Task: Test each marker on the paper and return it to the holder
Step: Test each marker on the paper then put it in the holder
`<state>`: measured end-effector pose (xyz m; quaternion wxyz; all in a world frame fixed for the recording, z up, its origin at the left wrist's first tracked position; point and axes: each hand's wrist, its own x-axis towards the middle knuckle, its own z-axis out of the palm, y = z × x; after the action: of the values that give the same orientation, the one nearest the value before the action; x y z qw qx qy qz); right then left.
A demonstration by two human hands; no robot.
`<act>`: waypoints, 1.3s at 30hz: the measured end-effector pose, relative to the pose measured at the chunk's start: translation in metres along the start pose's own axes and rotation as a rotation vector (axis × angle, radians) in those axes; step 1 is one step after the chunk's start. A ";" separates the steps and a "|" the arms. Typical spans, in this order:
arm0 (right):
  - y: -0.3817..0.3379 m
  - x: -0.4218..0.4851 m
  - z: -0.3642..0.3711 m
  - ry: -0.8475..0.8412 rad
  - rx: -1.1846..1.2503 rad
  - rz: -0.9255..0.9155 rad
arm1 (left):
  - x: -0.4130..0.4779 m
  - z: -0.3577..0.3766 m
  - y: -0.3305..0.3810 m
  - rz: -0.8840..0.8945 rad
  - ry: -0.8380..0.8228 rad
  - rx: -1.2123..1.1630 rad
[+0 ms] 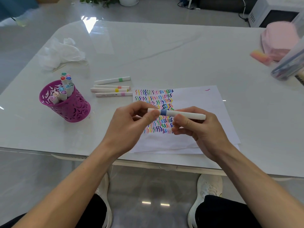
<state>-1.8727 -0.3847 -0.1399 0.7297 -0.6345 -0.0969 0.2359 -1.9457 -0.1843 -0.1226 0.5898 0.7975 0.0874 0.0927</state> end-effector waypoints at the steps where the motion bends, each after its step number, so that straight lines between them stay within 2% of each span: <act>1: 0.000 0.001 0.000 0.010 -0.006 -0.003 | 0.000 -0.003 0.002 -0.012 0.039 -0.046; 4: 0.003 0.002 0.000 0.025 -0.142 -0.044 | 0.000 -0.010 0.007 -0.024 0.196 -0.186; 7: 0.010 0.002 0.003 0.028 -0.366 -0.089 | -0.004 -0.015 0.012 0.006 0.326 -0.230; 13: 0.026 0.004 0.002 0.048 -0.726 -0.172 | -0.013 -0.037 0.025 0.179 0.563 -0.044; 18: 0.029 0.007 0.001 0.074 -0.802 -0.204 | -0.018 -0.059 0.032 0.341 0.744 0.077; 25: 0.033 0.009 0.001 0.074 -0.794 -0.187 | -0.024 -0.097 0.029 0.464 1.003 0.138; 31: 0.033 0.011 0.003 0.075 -0.801 -0.192 | -0.020 -0.114 0.018 0.450 1.024 0.218; 39: 0.032 0.012 0.003 0.079 -0.806 -0.196 | -0.013 -0.119 -0.007 0.195 0.834 0.489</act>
<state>-1.8709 -0.3741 -0.1727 0.4450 -0.8657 -0.2132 0.0839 -1.9887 -0.0758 -0.0956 0.2887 0.8118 0.2602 0.4357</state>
